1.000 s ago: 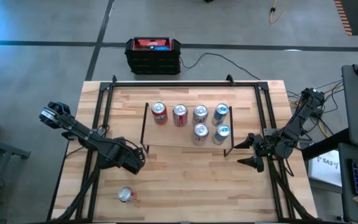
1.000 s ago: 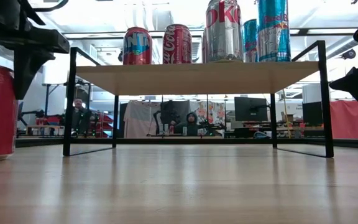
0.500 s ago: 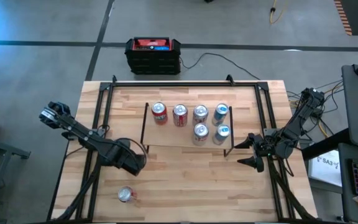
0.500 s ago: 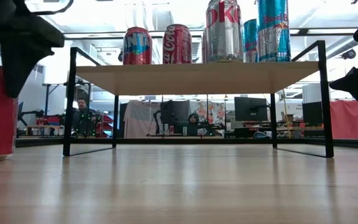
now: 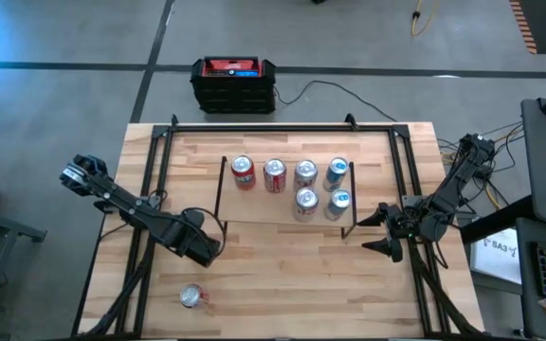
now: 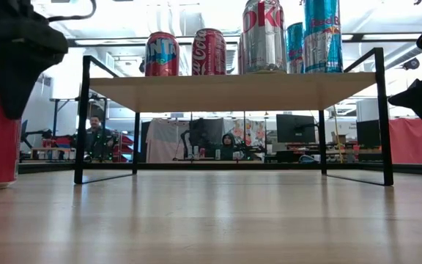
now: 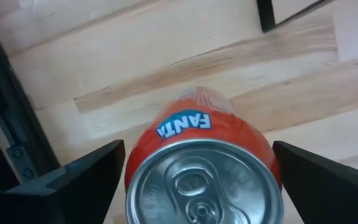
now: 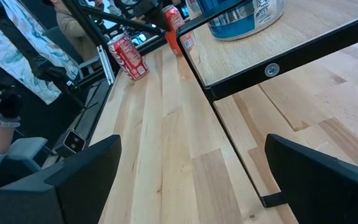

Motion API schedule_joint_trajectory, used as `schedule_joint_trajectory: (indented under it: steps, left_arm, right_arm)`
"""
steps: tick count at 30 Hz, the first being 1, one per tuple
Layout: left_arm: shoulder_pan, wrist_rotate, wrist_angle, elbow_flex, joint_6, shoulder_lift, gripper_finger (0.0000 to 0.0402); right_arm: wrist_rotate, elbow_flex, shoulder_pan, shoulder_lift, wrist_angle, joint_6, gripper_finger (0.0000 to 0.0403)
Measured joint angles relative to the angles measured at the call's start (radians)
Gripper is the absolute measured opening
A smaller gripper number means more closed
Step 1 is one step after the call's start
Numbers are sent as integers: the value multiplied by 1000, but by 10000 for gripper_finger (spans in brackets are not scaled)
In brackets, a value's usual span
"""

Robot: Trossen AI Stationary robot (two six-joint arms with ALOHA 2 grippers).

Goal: Place canned beverage on shelf
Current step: Put the red soda can on the shelf aligned with the other red soda can

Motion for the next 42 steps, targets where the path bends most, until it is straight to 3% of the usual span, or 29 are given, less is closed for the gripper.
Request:
schedule_joint_trajectory:
  steps: [7,18,21,26,28,37,42]
  left_arm:
    - [0,-9,3,-2,-27,0,379]
    - [-1,0,3,-2,8,-1,304]
    - [-1,-4,-2,-2,-46,-2,294]
    - [-1,-15,-46,-4,-308,-2,299]
    - [-1,-16,-46,-4,-346,-2,304]
    - [-1,-17,-32,0,-275,-1,310]
    - [-2,-18,-32,8,-211,-1,343]
  right_arm:
    - [0,0,0,0,0,0,384]
    - [0,0,0,0,0,0,384]
    - [0,0,0,0,0,0,384]
    - [0,0,0,0,0,0,384]
    - [0,0,0,0,0,0,384]
    - [0,0,0,0,0,0,384]
    - [0,0,0,0,0,0,384]
